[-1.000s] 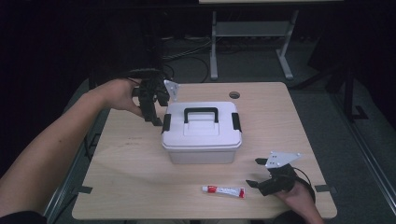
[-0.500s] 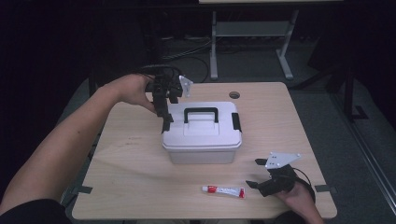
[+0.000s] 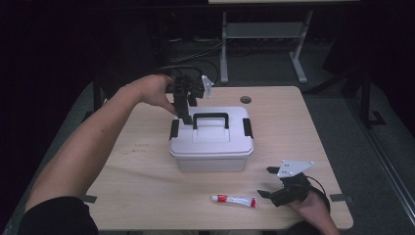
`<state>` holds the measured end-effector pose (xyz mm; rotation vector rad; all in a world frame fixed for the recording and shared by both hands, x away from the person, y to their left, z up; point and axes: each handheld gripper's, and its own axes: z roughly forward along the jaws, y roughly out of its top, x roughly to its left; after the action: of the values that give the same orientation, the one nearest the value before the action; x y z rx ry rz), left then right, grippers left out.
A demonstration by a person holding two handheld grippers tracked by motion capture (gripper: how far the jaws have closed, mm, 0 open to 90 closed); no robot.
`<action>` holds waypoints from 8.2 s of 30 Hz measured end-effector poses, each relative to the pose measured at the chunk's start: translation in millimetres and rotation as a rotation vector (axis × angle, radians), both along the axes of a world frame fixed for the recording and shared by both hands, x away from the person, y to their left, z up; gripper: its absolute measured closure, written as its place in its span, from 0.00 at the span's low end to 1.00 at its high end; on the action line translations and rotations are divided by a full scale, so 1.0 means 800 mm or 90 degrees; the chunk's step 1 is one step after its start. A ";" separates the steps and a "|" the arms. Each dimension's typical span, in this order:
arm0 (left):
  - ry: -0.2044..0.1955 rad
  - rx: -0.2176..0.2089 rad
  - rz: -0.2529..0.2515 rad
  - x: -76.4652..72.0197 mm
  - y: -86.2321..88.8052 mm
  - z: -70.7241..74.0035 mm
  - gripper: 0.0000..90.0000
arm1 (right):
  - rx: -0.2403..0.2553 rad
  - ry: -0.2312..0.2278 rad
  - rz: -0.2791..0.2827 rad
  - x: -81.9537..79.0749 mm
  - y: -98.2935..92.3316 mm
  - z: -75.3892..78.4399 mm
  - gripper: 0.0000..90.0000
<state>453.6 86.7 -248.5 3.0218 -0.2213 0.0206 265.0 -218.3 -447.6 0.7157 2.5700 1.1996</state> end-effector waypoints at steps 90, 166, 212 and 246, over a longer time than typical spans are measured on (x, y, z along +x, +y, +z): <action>0.066 0.027 0.030 0.010 -0.061 -0.023 0.93 | -0.033 -0.003 0.020 -0.001 0.013 -0.002 0.16; -0.007 -0.039 0.080 -0.123 0.152 0.057 0.94 | -0.058 0.003 0.020 -0.004 0.031 -0.005 0.16; -0.002 -0.026 0.186 -0.173 0.297 -0.084 0.94 | -0.133 -0.006 0.083 -0.005 0.068 0.021 0.16; 0.034 0.000 0.187 -0.147 0.291 -0.164 0.94 | -0.174 0.029 0.121 -0.004 0.081 0.012 0.17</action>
<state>335.8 319.6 -379.6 3.0210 0.2282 -0.0344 262.1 -153.5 -438.0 0.4539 2.8158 0.8614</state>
